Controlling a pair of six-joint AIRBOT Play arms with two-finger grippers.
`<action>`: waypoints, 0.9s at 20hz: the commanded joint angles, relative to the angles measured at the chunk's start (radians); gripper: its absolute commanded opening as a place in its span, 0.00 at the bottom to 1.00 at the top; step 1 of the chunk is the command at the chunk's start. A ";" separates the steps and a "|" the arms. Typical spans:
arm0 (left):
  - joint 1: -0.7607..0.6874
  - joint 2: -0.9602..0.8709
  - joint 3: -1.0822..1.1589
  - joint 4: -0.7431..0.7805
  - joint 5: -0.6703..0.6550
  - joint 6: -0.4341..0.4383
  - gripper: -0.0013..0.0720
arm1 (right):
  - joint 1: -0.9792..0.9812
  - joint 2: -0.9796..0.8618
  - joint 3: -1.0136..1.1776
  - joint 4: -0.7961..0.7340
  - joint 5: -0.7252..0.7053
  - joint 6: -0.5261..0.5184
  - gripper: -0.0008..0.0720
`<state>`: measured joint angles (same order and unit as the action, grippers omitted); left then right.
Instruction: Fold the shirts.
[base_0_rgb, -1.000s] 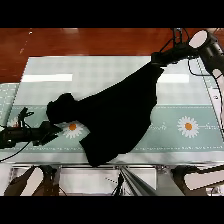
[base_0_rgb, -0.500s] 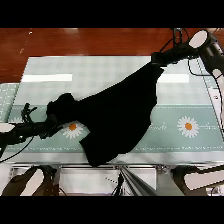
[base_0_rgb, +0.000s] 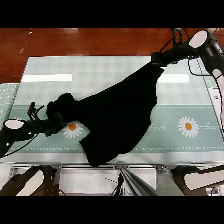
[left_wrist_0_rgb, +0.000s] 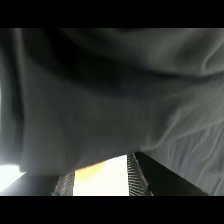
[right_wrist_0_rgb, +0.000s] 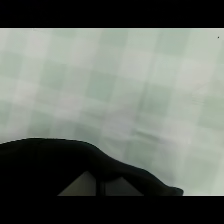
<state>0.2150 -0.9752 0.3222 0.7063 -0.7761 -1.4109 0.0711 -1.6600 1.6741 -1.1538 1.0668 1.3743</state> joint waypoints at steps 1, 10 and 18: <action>-0.006 -0.009 0.001 0.000 0.068 0.003 0.54 | 0.000 -0.001 0.001 0.000 -0.002 0.000 0.03; -0.042 -0.055 0.002 -0.021 0.136 0.004 0.54 | 0.001 0.000 0.001 0.000 -0.002 0.001 0.03; -0.185 -0.118 0.003 -0.064 0.196 0.004 0.54 | 0.000 -0.001 0.001 0.000 -0.002 0.001 0.03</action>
<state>0.0597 -1.0782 0.3271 0.6304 -0.5903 -1.4036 0.0711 -1.6600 1.6741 -1.1538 1.0649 1.3750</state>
